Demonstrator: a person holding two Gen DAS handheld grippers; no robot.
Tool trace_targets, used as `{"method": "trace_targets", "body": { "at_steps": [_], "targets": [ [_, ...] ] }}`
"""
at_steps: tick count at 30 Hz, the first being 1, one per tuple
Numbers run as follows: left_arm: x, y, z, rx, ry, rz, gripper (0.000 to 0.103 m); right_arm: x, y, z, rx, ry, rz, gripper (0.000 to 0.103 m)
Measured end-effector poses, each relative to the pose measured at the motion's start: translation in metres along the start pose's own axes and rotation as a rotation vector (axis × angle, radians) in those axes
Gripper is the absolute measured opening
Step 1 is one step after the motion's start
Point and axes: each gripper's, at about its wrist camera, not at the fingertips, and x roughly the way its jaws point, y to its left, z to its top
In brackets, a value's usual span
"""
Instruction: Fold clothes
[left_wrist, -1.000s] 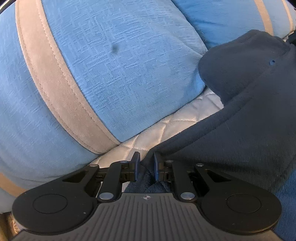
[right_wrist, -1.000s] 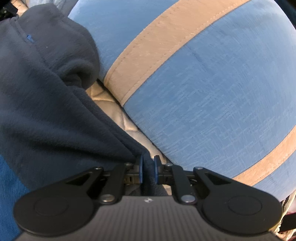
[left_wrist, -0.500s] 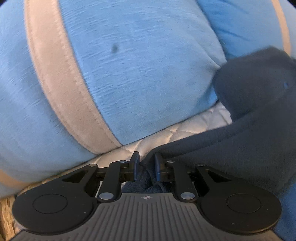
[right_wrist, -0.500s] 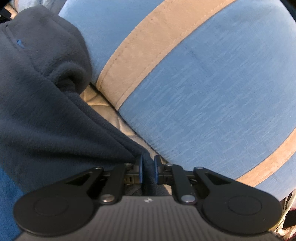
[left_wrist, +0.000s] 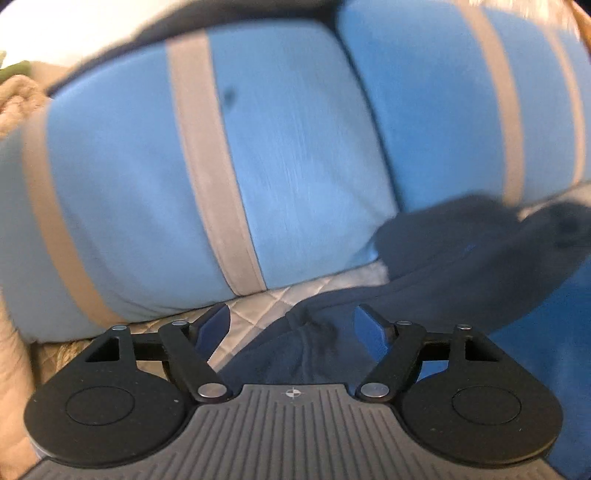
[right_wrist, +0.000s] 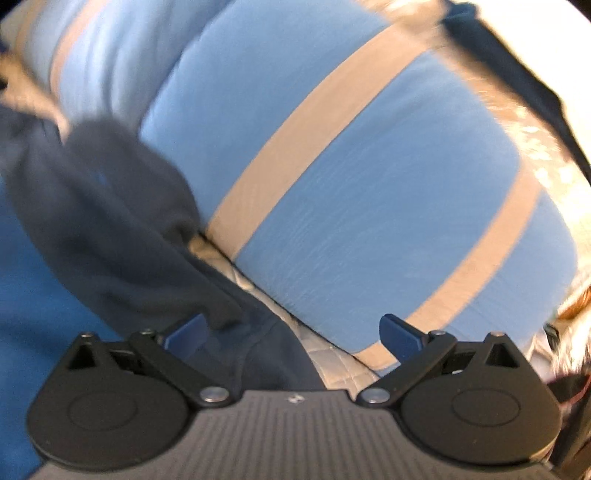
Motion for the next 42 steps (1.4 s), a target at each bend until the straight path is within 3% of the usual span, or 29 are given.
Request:
{"method": "trace_targets", "body": {
  "at_steps": [2,6,9,12,19,21,26,30,37,42],
  "targets": [
    [-0.033,0.006,0.002,-0.032,-0.03,-0.022,0.075,-0.039,-0.008,-0.002,0.068,-0.035,0.041,0.103],
    [-0.087,0.025,0.011,-0.141,-0.07,-0.056,0.076,-0.061,-0.021,-0.004,0.154,-0.062,0.084,0.103],
    [-0.12,0.049,0.028,-0.276,-0.109,-0.092,0.077,-0.085,-0.048,-0.001,0.207,-0.111,0.103,0.103],
    [-0.156,0.075,0.045,-0.37,-0.164,-0.116,0.079,-0.135,-0.084,0.012,0.285,-0.189,0.126,0.103],
    [-0.24,0.125,0.077,-0.374,-0.308,-0.026,0.081,-0.237,-0.15,0.051,0.444,-0.442,0.099,0.103],
    [-0.251,0.131,0.067,-0.393,-0.333,-0.004,0.087,-0.255,-0.156,0.054,0.462,-0.488,0.102,0.103],
    [-0.256,0.139,0.016,-0.418,-0.325,0.068,0.087,-0.258,-0.124,0.048,0.404,-0.495,0.161,0.103],
    [-0.251,0.151,-0.041,-0.46,-0.261,0.125,0.087,-0.224,-0.069,0.024,0.365,-0.43,0.254,0.103],
    [-0.249,0.184,-0.135,-0.635,-0.177,0.135,0.087,-0.159,0.022,-0.011,0.431,-0.314,0.426,0.103],
    [-0.257,0.204,-0.185,-0.717,-0.131,0.193,0.087,-0.127,0.075,-0.029,0.481,-0.276,0.479,0.103]
  ]
}}
